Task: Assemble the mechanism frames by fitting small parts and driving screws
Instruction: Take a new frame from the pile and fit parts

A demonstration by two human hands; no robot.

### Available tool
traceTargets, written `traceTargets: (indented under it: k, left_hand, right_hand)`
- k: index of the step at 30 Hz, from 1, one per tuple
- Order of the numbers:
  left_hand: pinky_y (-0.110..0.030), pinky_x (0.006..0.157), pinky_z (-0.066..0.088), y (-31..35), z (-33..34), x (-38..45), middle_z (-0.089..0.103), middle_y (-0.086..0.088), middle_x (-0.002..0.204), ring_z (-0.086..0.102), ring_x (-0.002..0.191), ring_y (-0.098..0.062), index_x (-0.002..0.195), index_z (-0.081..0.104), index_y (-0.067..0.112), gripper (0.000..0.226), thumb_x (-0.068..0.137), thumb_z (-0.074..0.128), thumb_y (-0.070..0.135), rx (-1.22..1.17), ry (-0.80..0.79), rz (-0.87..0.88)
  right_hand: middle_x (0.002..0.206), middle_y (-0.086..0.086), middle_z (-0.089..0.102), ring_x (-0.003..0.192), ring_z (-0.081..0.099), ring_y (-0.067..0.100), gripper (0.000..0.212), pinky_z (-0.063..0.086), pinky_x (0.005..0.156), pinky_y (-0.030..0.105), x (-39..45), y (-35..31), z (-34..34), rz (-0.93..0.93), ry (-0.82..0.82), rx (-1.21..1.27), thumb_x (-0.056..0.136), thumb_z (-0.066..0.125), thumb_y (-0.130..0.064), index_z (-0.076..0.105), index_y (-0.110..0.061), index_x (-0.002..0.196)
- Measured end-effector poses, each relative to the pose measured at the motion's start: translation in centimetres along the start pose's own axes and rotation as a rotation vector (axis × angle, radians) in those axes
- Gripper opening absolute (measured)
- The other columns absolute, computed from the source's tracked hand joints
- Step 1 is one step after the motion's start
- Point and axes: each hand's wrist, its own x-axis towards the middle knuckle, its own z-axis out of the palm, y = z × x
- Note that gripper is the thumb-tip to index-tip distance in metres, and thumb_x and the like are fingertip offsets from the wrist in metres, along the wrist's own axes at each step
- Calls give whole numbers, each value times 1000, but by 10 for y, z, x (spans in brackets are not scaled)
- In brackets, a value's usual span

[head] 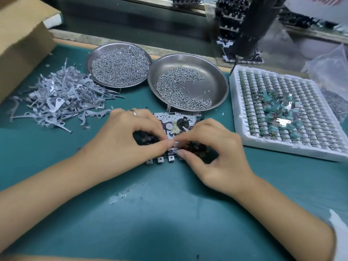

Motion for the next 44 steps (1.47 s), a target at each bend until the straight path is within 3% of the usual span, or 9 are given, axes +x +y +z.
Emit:
traceTargets:
  k: [9,13,20,22,25,31,37,41,44]
  left_hand:
    - [-6,72,36,1,-4,-1,66,10,77,61,71,-3,68,74,26,9,69,82,23,-39,-45,-3]
    - [-7,71,38,1,-5,-1,66,8,77,61,71,-3,69,74,25,13,70,81,15,-35,-56,-4]
    - [-10,69,40,0,-4,0,66,7,78,62,69,-5,70,76,20,4,70,79,18,-76,-59,-22]
    - [-11,68,42,0,-4,0,66,7,78,62,68,-5,70,76,21,5,69,78,25,-93,-58,-25]
    - [-12,69,44,-1,-4,1,65,9,78,62,70,-9,70,76,23,15,63,74,37,-128,-49,-36]
    - [-15,68,43,-6,-6,3,64,8,78,56,67,-11,76,75,24,11,74,75,35,-109,38,20]
    - [-7,77,37,-31,-27,33,55,-2,85,50,67,-9,106,70,9,18,90,63,13,354,468,-52]
    - [-45,94,42,-45,-45,59,53,-23,122,54,105,-41,132,54,10,41,94,57,23,647,302,-315]
    - [-46,92,41,-44,-46,75,53,-25,125,48,115,-43,131,52,8,40,95,56,24,796,155,-414]
  right_hand:
    - [76,-14,60,72,61,17,17,52,66,29,0,2,1,-77,79,-46,67,79,-2,75,-7,83]
    - [76,-3,68,73,63,20,14,53,67,33,-1,3,1,-79,78,-40,71,77,-5,75,-6,85]
    - [73,-1,70,74,66,7,12,51,73,21,2,1,-3,243,165,305,87,59,-10,70,-13,90]
    - [71,-2,70,74,66,9,12,53,70,29,3,0,-3,296,168,339,87,58,-14,70,-16,88]
    - [69,-2,69,72,65,9,12,51,65,36,5,-2,-4,335,166,371,86,58,-16,70,-16,87]
    - [69,2,68,70,63,5,12,51,67,28,6,-2,-4,306,165,374,89,60,-6,70,-12,89]
    - [68,-7,69,66,63,3,14,50,65,22,8,2,-2,318,195,403,90,61,-5,72,-14,88]
    - [67,-5,69,68,64,3,18,50,66,22,7,3,-1,302,201,407,90,62,-6,71,-21,87]
    - [66,-7,69,68,65,1,23,48,68,14,7,4,-1,294,197,408,90,62,-4,70,-25,86]
